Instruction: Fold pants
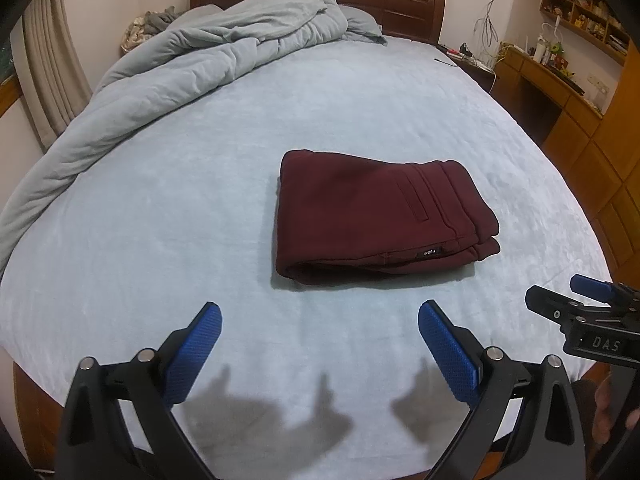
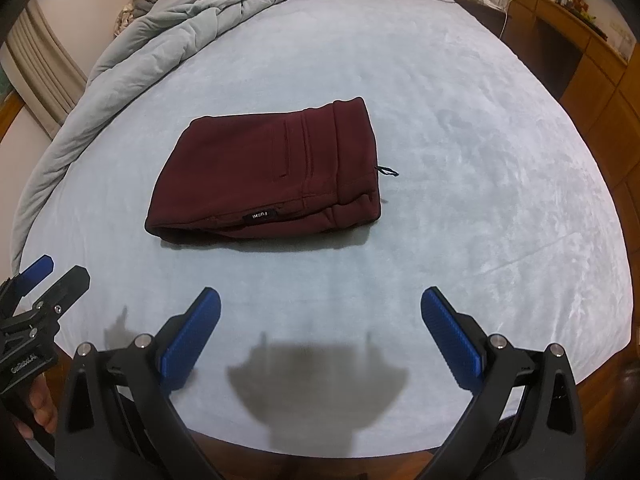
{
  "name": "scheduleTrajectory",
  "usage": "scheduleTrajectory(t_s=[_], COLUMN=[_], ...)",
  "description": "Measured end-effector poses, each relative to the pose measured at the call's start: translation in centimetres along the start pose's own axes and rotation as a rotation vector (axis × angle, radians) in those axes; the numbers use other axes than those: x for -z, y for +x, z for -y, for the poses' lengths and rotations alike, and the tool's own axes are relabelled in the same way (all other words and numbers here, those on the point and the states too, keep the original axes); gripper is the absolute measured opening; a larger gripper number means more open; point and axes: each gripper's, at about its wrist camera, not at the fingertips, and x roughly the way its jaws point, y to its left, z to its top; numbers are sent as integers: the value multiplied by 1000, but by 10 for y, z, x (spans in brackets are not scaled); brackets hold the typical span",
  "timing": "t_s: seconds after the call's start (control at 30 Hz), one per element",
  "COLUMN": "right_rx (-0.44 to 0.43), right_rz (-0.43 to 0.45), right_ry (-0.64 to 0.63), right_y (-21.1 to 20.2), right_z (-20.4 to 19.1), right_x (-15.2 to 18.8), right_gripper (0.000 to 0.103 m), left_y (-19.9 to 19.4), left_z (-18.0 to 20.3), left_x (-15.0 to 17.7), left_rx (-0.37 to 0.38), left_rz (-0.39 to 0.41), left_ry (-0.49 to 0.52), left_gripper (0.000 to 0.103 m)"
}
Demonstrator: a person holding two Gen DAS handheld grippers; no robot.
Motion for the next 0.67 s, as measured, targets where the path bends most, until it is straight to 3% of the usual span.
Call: scheduleTrajectory(t_s=[0.67], right_rx=[-25], right_rz=[9], right_ry=[34], right_y=[-3], right_z=[6], right_x=[1], right_gripper=[100], left_y=[-4], left_z=[6], left_x=[-2], left_rx=[12], left_rz=[2], left_ry=[4], left_gripper=[99])
